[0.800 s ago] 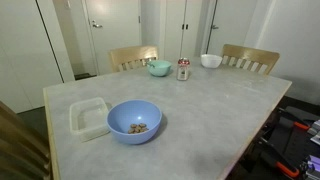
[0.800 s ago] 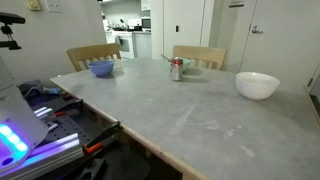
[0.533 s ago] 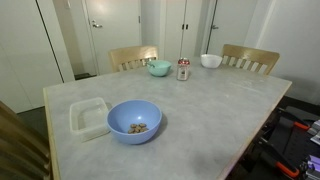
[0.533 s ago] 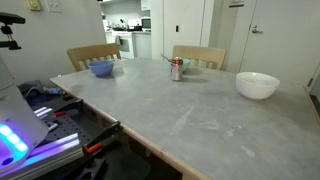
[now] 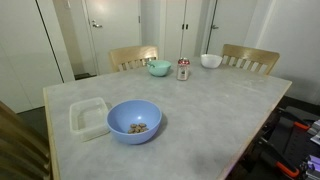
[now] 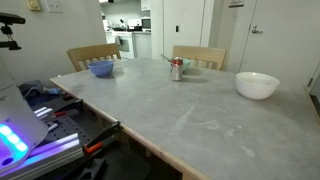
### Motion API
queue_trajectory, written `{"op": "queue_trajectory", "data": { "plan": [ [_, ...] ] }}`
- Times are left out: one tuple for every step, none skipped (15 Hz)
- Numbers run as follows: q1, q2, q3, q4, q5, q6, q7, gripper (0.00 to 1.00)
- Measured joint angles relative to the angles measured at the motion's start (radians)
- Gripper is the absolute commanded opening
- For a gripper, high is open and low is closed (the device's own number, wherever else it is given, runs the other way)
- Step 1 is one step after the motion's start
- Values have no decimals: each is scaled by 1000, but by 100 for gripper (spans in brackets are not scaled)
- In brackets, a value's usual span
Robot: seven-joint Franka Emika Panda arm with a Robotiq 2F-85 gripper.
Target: Pick up the can from the table and move it to the right.
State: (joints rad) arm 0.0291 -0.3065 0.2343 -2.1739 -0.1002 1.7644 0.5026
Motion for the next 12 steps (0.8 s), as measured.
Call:
{"op": "queue_trajectory", "data": {
  "plan": [
    [-1, 18, -13, 6, -3, 15, -1, 100],
    [-1, 37, -26, 13, -5, 31, -2, 100],
    [-1, 58, -40, 19, -5, 48, -3, 100],
    [-2, 80, -53, 26, -5, 62, -4, 100],
    [-2, 103, -66, 32, -5, 81, -4, 100],
    [-2, 127, -79, 37, -2, 101, -4, 100],
    [-2, 151, -92, 40, 6, 125, -6, 100],
    [-2, 176, -105, 43, 14, 152, -11, 100],
    [-2, 201, -119, 46, 20, 183, -18, 100],
    [-2, 224, -132, 49, 24, 209, -29, 100],
    [-2, 245, -144, 54, 29, 224, -41, 100],
    [-2, 258, -150, 58, 30, 231, -46, 100]
  ]
}}
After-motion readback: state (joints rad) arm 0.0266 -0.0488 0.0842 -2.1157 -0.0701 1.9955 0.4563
